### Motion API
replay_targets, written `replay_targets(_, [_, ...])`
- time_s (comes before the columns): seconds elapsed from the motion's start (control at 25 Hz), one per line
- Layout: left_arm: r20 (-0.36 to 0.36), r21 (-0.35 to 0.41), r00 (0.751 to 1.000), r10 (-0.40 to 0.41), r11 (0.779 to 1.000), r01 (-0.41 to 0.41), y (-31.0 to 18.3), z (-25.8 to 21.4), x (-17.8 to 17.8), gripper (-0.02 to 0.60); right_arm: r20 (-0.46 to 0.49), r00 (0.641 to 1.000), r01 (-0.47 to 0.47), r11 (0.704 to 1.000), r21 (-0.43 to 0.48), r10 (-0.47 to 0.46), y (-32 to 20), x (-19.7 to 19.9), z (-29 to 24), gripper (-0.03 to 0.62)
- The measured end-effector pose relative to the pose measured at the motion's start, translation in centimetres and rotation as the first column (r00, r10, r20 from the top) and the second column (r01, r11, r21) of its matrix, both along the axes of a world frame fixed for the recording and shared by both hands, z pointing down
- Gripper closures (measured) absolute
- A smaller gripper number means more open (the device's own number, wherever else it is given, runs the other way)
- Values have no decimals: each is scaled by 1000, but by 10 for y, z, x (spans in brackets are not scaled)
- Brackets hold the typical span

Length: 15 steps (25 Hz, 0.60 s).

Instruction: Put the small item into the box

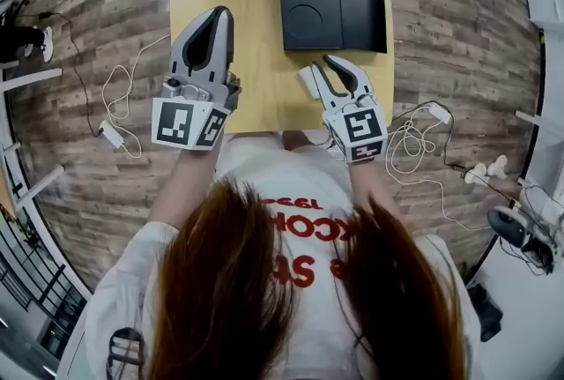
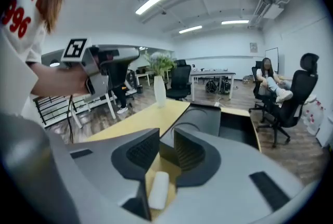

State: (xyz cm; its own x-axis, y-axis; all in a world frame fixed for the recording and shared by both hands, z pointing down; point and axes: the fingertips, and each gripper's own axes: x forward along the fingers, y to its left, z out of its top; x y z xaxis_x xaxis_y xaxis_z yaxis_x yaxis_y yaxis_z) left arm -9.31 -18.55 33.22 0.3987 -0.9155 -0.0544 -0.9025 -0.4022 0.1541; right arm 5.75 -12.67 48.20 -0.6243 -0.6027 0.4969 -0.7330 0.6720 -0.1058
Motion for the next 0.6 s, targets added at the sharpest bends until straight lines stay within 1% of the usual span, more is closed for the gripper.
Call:
replay_targets(0.12, [6, -33, 1000, 13, 999, -13, 2, 12, -1, 575, -129, 989, 53, 994, -91, -65, 18, -10, 56, 450])
replay_targets(0.2, [6, -57, 1000, 19, 998, -18, 4, 20, -2, 575, -227, 967, 87, 988, -130, -115, 30, -12, 90, 414])
replay_targets(0.24, [6, -68, 1000, 20, 997, -20, 5, 24, -2, 575, -258, 957, 94, 984, -149, -130, 35, -13, 103, 408])
replay_targets(0.32, [11, -88, 1000, 21, 996, -20, 9, 31, -5, 575, -284, 949, 84, 979, -187, -135, 42, -13, 121, 405])
replay_targets(0.4, [15, -103, 1000, 21, 994, -20, 13, 37, -7, 575, -292, 948, 60, 975, -215, -123, 47, -11, 131, 407])
replay_targets(0.44, [16, -108, 1000, 21, 994, -19, 14, 39, -8, 575, -293, 949, 51, 973, -223, -117, 48, -10, 134, 413])
replay_targets(0.52, [22, -113, 1000, 21, 993, -18, 15, 42, -9, 575, -287, 952, 40, 972, -230, -108, 48, -8, 137, 447])
replay_targets(0.6, [31, -112, 999, 19, 994, -16, 15, 42, -9, 575, -269, 958, 40, 972, -230, -103, 47, -8, 135, 457])
